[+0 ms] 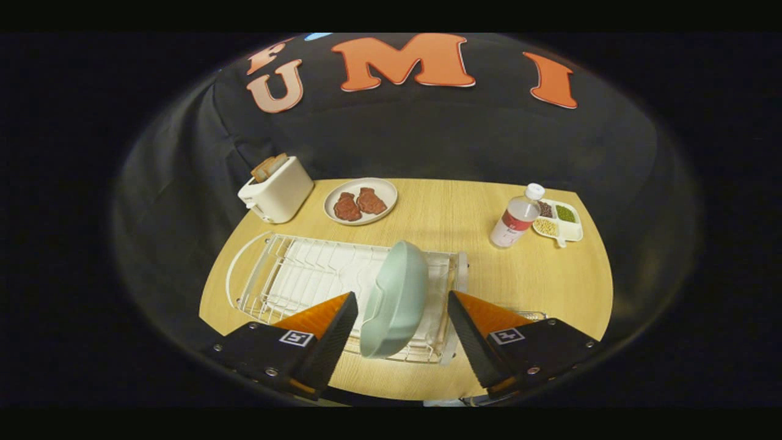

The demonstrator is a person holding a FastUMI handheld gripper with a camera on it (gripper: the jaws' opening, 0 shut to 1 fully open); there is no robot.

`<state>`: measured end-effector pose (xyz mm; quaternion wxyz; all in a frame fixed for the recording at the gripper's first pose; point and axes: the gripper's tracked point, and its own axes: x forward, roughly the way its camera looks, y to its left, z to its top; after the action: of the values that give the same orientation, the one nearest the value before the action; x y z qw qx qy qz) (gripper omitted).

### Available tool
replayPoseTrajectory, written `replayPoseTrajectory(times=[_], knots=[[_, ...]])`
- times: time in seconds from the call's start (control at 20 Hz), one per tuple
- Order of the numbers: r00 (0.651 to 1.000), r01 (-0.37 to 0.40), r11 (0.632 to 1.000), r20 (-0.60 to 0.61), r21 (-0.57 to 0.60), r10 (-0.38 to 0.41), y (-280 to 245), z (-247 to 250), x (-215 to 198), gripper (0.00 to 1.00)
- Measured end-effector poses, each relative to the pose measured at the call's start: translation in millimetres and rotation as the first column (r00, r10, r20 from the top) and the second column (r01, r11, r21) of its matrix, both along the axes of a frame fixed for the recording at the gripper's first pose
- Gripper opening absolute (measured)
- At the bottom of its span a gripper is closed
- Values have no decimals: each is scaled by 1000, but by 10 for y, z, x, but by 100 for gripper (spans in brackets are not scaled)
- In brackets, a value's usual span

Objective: Take the plate from the dish rack, then take the spoon from the basket and place it into the plate.

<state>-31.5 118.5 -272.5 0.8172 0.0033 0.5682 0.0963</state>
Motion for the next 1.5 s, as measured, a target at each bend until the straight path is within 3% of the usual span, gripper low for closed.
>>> replayPoseTrajectory(times=[0.15,0.35,0.5,0.7,0.95,1.15,1.3,1.5], knots=[[999,-10,1000,-47,-21,9,51,-161,-4,82],[993,-9,999,-115,-53,3,86,-328,-46,64],[988,6,996,-156,-90,-20,89,-410,-96,46],[982,47,981,-170,-187,-79,-15,-397,-145,36],[987,102,953,-93,-285,-134,-114,-248,-30,25],[994,104,921,8,-375,-109,-219,-15,95,23],[989,147,941,17,-305,-149,-66,145,30,22],[984,181,941,46,-285,-175,-174,357,-111,21]])
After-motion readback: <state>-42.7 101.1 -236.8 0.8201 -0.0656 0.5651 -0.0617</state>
